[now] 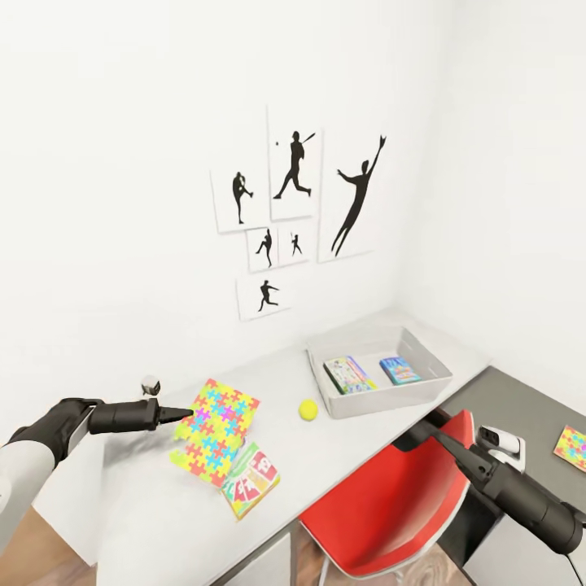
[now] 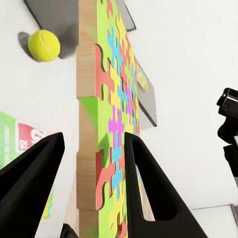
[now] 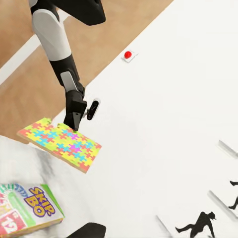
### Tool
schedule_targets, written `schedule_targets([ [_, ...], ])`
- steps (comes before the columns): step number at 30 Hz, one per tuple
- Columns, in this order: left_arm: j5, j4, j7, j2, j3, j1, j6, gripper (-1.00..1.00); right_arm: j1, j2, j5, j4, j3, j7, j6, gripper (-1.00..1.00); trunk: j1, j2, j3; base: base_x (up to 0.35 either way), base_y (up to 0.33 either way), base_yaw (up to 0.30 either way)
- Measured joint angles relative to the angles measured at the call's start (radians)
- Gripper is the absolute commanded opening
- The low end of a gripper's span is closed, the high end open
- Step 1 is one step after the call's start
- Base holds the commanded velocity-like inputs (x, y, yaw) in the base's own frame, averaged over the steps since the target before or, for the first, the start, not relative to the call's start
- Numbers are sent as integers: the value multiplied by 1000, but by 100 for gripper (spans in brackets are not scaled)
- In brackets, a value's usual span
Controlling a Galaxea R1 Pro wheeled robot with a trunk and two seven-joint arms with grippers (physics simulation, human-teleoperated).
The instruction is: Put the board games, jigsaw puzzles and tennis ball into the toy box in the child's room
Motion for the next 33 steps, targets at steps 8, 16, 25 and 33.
schedule_targets([
  [8,0,0,0,-2,0,0,0,-100,1,0,1,0,0,0,0,100,0,0,4,175,-295,-98],
  [16,0,0,0,-2,0,0,-1,-100,0,0,-1,1,0,-1,0,100,0,0,13,160,-308,-203],
  [25,1,0,0,-2,0,0,-13,-100,0,0,-2,2,-1,-1,0,100,0,0,23,28,-335,-171],
  [33,2,2,0,-1,3,6,-14,-100,0,0,-1,3,0,0,0,100,0,0,24,1,-164,-17],
])
